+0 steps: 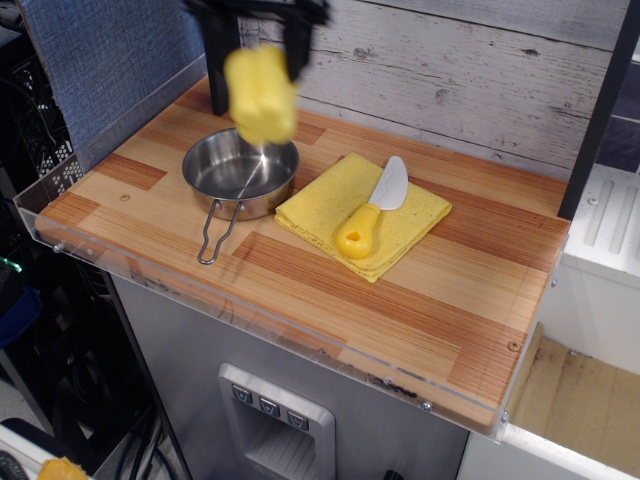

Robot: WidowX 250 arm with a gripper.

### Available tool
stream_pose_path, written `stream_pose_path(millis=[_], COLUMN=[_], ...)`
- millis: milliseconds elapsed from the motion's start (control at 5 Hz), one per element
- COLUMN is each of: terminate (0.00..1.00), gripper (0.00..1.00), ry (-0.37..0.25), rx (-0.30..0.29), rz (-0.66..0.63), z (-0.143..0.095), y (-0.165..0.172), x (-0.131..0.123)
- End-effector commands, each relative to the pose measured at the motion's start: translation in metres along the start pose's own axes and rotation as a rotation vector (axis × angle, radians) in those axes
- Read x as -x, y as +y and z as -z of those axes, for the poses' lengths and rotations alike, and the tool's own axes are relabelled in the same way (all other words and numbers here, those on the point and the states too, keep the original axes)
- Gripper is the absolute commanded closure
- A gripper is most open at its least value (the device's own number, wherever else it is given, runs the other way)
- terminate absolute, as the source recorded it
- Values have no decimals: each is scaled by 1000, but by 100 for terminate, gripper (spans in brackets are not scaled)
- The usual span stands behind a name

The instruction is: Put the pepper to the left of the pot.

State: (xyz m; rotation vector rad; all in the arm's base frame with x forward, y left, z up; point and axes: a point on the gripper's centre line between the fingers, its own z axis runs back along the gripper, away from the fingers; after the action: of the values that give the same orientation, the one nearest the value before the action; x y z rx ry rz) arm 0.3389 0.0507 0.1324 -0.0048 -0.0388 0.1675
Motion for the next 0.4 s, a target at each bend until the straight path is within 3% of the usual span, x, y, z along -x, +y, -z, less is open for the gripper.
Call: stream_pose_path(millis=[0,200], terminate=[0,0], gripper=[100,100], ry=[-33,-45], rx=[-68,-72], rz=[-1,22], z=[16,35], y=[-53,-93], x=[17,25])
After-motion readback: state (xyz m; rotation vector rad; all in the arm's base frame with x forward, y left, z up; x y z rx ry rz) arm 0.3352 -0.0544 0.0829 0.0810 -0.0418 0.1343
